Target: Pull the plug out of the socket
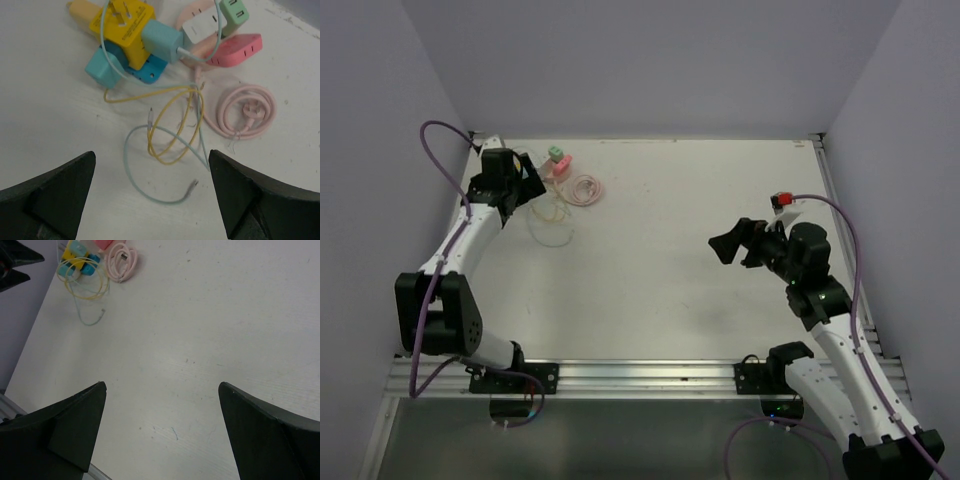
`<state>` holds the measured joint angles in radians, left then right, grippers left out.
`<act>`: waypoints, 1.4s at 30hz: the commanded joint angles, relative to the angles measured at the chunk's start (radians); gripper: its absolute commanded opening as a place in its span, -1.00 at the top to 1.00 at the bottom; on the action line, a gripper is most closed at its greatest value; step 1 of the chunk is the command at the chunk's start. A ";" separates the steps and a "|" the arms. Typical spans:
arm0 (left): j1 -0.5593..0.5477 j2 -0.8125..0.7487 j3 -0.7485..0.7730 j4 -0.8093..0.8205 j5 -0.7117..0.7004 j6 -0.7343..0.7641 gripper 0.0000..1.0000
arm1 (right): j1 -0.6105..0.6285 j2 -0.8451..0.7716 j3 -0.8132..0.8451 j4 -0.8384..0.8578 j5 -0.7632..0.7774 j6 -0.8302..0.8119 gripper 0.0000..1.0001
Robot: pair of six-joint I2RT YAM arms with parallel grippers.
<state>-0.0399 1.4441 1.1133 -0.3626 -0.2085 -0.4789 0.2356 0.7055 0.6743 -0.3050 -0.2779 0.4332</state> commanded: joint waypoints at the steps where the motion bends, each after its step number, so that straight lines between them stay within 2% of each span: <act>1: 0.055 0.111 0.106 0.246 0.065 0.023 -0.99 | 0.008 -0.008 -0.027 0.113 -0.081 -0.024 -0.98; 7: 0.123 0.333 0.258 0.391 0.047 0.147 -0.99 | 0.030 -0.011 -0.051 0.146 -0.119 -0.045 -0.98; 10: 0.173 0.416 0.322 0.404 0.150 0.190 -0.99 | 0.039 -0.011 -0.045 0.116 -0.101 -0.062 -0.98; 16: 0.256 0.511 0.339 0.459 0.328 0.237 -0.99 | 0.054 0.005 -0.056 0.135 -0.104 -0.065 -0.98; 22: 0.296 0.604 0.396 0.416 0.438 0.264 -0.86 | 0.057 0.022 -0.064 0.159 -0.112 -0.057 -0.98; 32: 0.296 0.645 0.349 0.386 0.477 0.266 -0.56 | 0.057 0.028 -0.058 0.153 -0.121 -0.053 -0.98; 36: 0.296 0.592 0.275 0.389 0.462 0.260 -0.33 | 0.057 0.017 -0.058 0.150 -0.119 -0.053 -0.98; 41: 0.296 0.529 0.176 0.383 0.471 0.232 -0.19 | 0.057 -0.009 -0.056 0.135 -0.121 -0.054 -0.98; 42: 0.295 0.504 0.160 0.383 0.478 0.221 -0.09 | 0.057 -0.014 -0.055 0.126 -0.122 -0.054 -0.98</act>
<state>0.2573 1.9949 1.3441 0.0849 0.2592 -0.2543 0.2882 0.7174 0.6136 -0.1947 -0.3851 0.3878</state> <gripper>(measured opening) 0.578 0.987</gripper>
